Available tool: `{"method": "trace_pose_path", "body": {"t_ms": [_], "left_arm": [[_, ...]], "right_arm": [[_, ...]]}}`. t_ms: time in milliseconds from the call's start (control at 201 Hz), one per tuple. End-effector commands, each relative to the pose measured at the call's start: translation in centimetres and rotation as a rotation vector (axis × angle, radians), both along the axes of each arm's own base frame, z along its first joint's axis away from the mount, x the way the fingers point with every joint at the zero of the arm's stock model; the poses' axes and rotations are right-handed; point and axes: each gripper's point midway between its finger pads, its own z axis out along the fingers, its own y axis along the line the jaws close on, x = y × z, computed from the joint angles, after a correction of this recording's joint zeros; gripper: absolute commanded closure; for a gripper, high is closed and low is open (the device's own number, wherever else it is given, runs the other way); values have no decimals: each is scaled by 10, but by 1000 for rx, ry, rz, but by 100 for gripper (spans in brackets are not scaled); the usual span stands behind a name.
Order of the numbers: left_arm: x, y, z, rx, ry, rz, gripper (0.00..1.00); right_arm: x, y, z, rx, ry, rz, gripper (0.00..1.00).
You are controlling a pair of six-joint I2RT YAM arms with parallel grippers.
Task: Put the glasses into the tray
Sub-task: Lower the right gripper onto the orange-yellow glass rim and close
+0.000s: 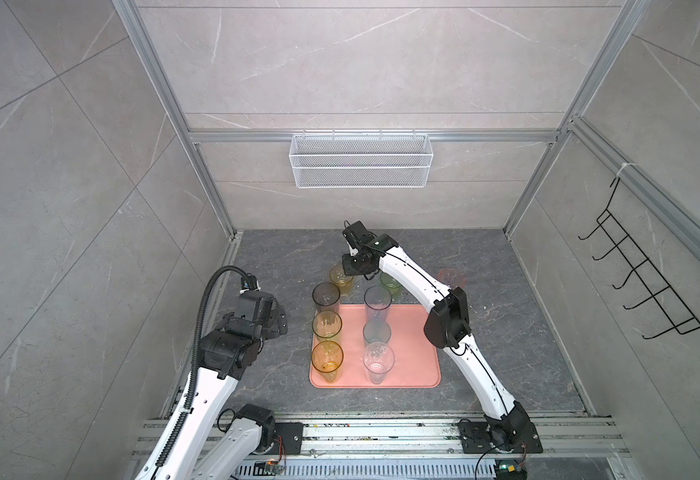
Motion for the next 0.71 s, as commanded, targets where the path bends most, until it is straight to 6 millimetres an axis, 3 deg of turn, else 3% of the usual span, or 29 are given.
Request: {"method": "trace_pose_path", "body": {"t_ms": [0,702], "left_arm": [[1,-1,2,-18,-16,-2,5],[2,-2,0,-15,-7,-7,5]], "right_arm": [[-5,4,-8,-4,25,4,63],[-1,9,-14,14,28,2,82]]}}
